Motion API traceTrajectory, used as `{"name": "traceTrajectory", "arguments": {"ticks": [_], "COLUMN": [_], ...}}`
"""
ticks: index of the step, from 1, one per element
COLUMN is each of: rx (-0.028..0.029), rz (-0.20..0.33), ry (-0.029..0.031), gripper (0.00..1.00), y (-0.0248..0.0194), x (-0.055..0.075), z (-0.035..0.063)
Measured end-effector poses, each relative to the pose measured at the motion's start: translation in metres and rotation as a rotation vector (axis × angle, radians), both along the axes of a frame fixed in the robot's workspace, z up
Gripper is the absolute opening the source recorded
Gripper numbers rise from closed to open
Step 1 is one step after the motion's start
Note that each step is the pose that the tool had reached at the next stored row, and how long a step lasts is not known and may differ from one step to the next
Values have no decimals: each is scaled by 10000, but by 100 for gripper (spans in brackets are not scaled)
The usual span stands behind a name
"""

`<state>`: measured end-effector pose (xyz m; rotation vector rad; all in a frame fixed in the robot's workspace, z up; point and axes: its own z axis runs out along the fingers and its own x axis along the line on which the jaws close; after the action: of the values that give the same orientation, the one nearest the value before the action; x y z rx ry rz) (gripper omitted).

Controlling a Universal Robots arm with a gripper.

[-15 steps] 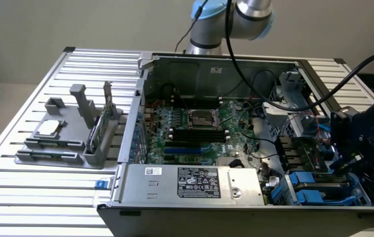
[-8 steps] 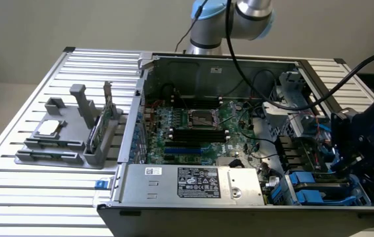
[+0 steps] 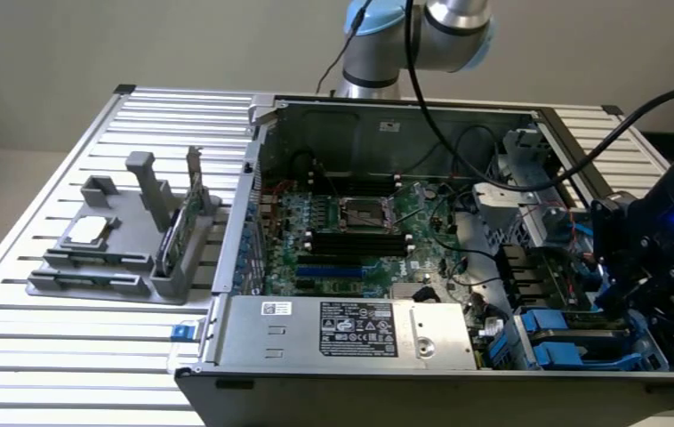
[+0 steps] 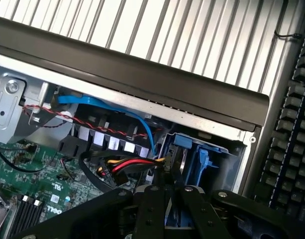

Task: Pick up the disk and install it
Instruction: 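Insert the first disk wire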

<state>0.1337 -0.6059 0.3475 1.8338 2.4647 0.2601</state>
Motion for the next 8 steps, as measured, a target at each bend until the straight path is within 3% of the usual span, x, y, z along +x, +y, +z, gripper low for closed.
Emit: {"name": "traceTrajectory", "arguments": {"ticks": [4, 8], "rx": [-168, -206], "rz": [-158, -352], "ry": [-2, -15], "gripper": [17, 17], "y": [10, 25], "x": [0, 0], "z": [0, -4]}}
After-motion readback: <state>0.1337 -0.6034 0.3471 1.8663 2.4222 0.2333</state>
